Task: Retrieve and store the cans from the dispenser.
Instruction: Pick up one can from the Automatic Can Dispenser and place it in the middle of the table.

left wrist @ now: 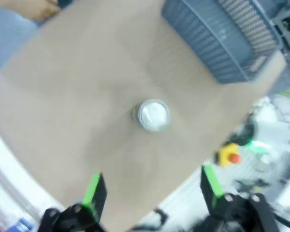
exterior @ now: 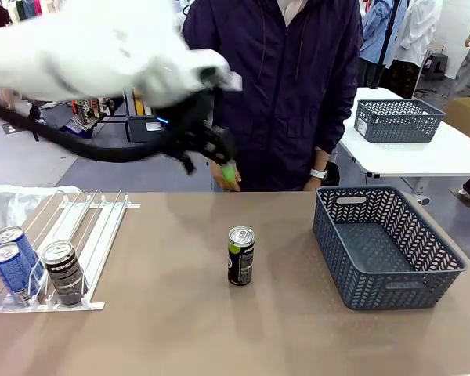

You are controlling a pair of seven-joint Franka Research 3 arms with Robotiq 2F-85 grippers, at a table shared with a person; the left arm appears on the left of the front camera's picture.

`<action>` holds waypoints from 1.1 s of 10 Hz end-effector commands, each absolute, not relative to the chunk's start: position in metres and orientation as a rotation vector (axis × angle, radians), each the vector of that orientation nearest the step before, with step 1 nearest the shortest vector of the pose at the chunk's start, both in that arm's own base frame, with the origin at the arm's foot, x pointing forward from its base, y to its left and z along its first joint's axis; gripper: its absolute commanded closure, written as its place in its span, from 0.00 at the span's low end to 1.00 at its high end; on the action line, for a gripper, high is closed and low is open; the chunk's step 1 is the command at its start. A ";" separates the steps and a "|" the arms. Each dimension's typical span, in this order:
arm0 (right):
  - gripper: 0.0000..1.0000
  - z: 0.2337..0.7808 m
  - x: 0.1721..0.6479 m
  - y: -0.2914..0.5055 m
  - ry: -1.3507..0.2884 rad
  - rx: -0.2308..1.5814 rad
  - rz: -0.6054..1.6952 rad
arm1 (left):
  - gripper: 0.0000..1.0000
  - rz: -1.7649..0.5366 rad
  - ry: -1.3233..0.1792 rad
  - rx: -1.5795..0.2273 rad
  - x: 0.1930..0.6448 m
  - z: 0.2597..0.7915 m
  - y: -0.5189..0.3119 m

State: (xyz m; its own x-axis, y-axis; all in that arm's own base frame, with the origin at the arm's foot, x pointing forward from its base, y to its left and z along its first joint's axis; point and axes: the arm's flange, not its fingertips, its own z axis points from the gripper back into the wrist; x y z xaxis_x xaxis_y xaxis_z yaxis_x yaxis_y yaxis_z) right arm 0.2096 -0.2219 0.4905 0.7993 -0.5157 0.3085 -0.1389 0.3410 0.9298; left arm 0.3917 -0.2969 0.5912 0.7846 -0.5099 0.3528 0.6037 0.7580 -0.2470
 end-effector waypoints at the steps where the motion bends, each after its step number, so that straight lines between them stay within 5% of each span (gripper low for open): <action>1: 0.00 0.493 0.211 -0.224 -0.661 1.230 -0.245 | 0.00 -0.481 -0.299 -0.553 0.352 0.599 -0.142; 4: 0.00 0.493 0.211 -0.224 -0.661 1.230 -0.245 | 0.00 -0.325 -0.379 -0.945 0.303 0.582 0.025; 7: 0.00 0.493 0.211 -0.224 -0.661 1.230 -0.245 | 0.00 -0.207 -0.495 -1.200 0.269 0.520 0.104; 9: 0.00 0.493 0.211 -0.224 -0.661 1.230 -0.245 | 0.00 -0.201 -0.390 -1.225 0.263 0.495 0.116; 11: 0.00 0.493 0.211 -0.224 -0.661 1.230 -0.245 | 0.00 -0.162 -0.480 -1.185 0.254 0.513 0.123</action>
